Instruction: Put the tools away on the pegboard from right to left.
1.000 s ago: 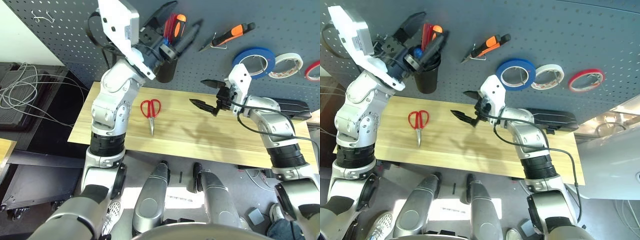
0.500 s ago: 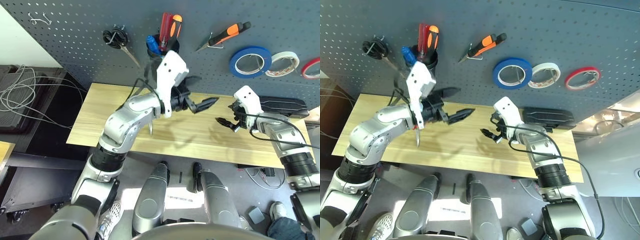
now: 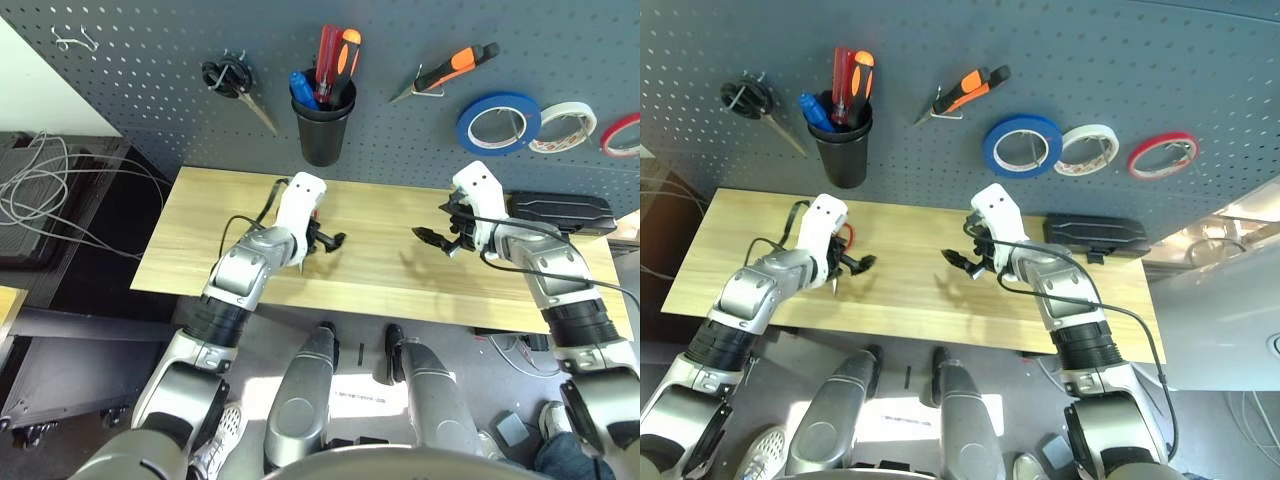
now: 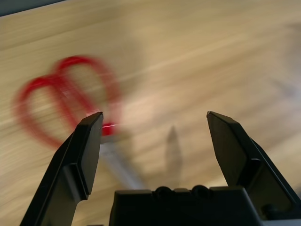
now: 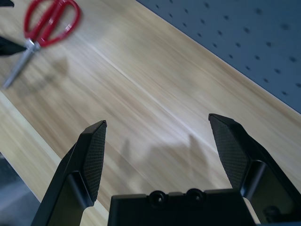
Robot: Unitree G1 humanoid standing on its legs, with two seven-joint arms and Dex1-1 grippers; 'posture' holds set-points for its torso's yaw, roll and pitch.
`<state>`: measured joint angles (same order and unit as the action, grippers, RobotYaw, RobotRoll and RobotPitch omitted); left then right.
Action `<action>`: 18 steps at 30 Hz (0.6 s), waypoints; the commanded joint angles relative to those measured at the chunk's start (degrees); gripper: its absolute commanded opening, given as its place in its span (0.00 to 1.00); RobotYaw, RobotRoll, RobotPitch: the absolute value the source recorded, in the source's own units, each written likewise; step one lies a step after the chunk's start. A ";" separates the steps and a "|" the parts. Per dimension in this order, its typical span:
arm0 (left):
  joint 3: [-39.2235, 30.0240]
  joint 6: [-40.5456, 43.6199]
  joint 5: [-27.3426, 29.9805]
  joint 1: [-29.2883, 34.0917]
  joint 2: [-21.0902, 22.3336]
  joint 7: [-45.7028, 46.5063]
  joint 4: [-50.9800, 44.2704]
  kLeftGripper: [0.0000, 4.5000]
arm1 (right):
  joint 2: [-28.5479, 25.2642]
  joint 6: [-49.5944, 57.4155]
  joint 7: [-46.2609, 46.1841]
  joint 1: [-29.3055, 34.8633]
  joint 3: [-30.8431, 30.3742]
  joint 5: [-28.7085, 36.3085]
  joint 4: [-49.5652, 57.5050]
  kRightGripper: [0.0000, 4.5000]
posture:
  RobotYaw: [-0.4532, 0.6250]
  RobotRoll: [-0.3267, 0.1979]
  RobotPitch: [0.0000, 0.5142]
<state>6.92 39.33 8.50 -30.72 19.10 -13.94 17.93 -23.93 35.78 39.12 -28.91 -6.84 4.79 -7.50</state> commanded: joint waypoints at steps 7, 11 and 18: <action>-7.73 -9.70 -2.51 -5.68 -3.45 6.59 19.37 1.00 | 5.41 -6.94 -2.98 -0.37 -0.65 -0.53 -6.77 1.00 | 0.54 0.62 0.71; -8.91 -13.32 -3.32 -8.11 -3.67 7.30 25.60 1.00 | 7.29 -8.52 -3.42 -0.55 -1.05 -0.31 -7.60 1.00 | 0.54 0.62 0.77; -11.13 -17.39 -4.10 -9.83 -2.50 8.39 32.68 1.00 | 7.57 -8.37 -2.81 0.60 -1.53 -0.10 -5.21 1.00 | 0.52 0.62 0.82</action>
<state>-3.72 22.44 5.13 -41.82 16.24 -5.87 48.00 -16.37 27.35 36.08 -30.01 -7.62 4.44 -13.68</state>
